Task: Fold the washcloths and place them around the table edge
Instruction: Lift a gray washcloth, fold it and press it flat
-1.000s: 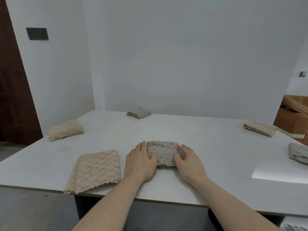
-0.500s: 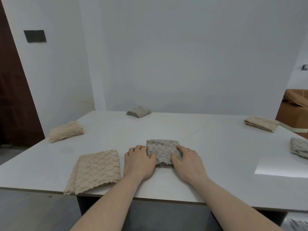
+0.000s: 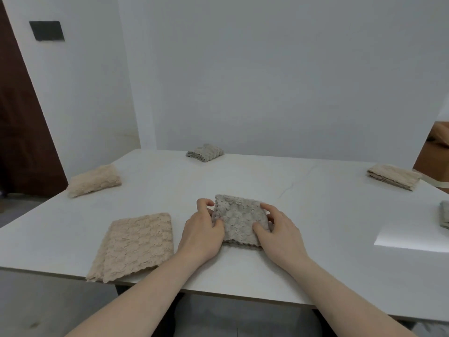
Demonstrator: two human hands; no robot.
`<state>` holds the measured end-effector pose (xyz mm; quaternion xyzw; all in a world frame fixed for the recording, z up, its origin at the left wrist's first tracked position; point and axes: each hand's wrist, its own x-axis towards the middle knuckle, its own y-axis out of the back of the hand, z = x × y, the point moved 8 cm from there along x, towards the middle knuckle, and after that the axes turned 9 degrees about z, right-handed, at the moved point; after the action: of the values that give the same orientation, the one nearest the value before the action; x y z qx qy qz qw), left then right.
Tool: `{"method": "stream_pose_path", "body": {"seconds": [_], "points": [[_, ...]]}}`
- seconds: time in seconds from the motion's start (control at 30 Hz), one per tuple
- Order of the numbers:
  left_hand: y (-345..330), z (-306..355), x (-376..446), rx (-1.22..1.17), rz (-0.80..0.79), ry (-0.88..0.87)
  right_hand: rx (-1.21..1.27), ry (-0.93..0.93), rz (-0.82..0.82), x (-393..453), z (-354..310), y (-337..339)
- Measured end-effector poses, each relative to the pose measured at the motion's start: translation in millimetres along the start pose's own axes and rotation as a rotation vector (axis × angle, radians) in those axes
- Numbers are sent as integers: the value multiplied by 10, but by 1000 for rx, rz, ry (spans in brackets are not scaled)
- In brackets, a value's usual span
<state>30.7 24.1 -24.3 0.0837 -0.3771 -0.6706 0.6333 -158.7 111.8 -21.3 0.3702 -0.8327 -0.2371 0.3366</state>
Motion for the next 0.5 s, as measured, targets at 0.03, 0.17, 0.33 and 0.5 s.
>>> {"method": "stream_pose_path", "body": {"seconds": [0.03,0.17,0.33,0.5], "points": [[-1,-1,-7,-8,1,-6,18,4,-5,2,-2,5],[-73,8,-29,7,-48,-80,144,-14,-24,29,61,-28],[-104,57,-45,11,-73,-153,315,-75,-63,14,100,-58],[-86,60,-66,-12,-103,-85,352,-150,-71,25,70,-1]]}}
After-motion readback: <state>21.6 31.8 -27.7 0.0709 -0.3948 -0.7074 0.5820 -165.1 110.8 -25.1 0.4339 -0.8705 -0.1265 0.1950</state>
